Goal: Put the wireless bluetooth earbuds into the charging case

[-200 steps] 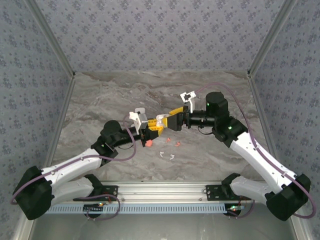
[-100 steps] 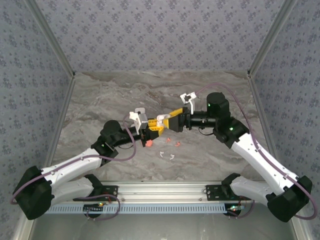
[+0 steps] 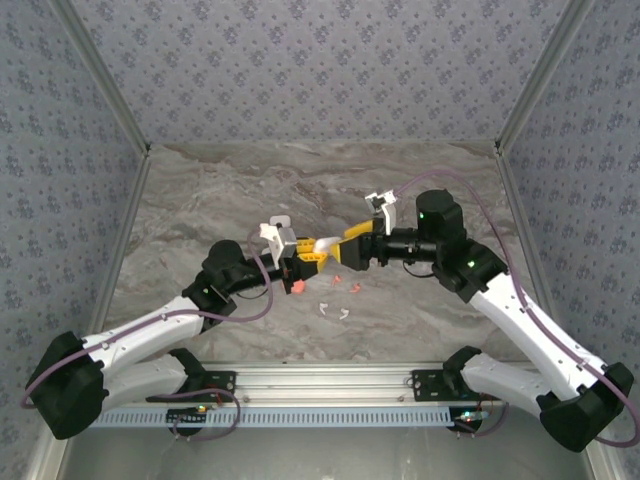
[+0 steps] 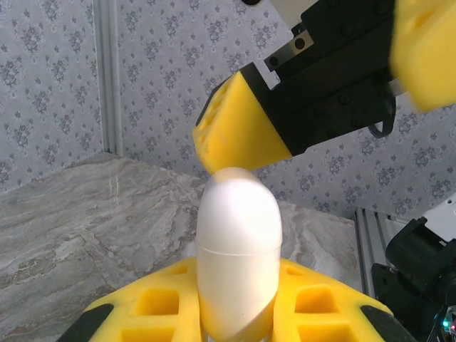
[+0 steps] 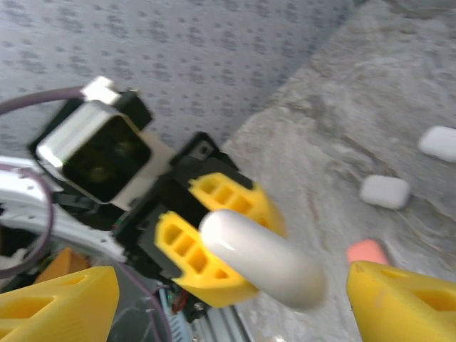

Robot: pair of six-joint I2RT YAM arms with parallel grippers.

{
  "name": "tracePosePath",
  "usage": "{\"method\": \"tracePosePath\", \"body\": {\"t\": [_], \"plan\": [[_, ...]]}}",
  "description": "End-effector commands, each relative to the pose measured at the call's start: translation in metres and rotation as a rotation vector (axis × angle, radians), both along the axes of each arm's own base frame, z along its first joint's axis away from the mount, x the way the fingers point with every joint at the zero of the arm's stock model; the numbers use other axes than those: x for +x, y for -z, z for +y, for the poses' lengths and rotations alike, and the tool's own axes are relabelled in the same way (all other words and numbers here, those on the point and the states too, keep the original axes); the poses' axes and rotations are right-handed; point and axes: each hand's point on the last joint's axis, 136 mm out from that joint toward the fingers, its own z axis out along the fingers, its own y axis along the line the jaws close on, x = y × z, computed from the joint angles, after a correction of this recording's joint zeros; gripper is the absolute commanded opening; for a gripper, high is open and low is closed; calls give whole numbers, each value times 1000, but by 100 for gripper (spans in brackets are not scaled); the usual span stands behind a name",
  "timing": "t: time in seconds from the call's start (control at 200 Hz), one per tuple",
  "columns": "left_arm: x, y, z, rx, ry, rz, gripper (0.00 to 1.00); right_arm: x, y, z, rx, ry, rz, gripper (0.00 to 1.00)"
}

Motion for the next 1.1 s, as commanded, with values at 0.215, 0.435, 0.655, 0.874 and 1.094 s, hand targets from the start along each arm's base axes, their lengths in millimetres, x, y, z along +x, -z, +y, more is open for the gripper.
{"method": "tracePosePath", "body": {"t": [0.215, 0.435, 0.655, 0.874, 1.094], "plan": [[42, 33, 7, 135, -207, 170, 0, 49, 43, -95, -335, 542, -14, 88], [93, 86, 20, 174, -332, 483, 0, 44, 74, -126, -419, 669, 83, 88], [141, 138, 29, 290, -405, 780, 0, 38, 81, -129, -413, 658, 87, 98], [180, 183, 30, 359, -474, 950, 0, 33, 87, -127, -403, 634, 113, 100], [209, 206, 23, 401, -522, 1000, 0, 27, 92, -128, -390, 631, 126, 100]]}}
